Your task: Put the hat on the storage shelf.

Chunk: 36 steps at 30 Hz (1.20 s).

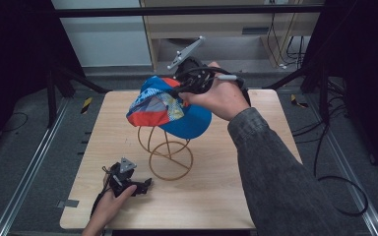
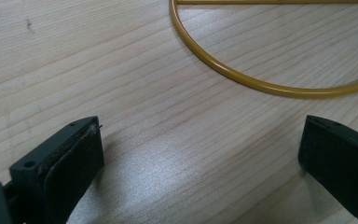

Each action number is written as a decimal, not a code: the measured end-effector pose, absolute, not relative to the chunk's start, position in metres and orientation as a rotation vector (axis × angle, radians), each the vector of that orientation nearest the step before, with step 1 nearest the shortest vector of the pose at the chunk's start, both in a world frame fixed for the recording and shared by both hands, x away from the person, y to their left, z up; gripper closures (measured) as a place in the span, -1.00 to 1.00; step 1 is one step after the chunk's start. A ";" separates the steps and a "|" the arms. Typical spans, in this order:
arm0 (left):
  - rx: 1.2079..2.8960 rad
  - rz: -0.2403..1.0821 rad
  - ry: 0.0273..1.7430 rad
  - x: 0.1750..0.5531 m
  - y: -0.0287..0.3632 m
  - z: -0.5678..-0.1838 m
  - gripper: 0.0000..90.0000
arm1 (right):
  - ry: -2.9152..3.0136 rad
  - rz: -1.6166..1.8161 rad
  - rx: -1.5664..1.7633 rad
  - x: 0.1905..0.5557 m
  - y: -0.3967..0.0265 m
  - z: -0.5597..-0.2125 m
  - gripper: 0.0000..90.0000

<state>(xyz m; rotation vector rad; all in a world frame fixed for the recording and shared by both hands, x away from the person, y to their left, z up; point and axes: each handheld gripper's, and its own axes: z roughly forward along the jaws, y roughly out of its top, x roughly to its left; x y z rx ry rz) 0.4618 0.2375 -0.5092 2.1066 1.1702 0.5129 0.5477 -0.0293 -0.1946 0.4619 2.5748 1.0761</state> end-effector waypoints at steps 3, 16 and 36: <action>2.107 0.512 1.171 0.462 0.237 -0.509 -1.00 | 2.591 1.067 0.444 0.547 -0.021 -0.198 1.00; 2.106 0.513 1.172 0.462 0.237 -0.509 -1.00 | 2.624 1.048 0.407 0.547 0.001 -0.207 1.00; 2.106 0.511 1.174 0.461 0.237 -0.509 -1.00 | 2.661 1.021 0.374 0.545 0.019 -0.218 1.00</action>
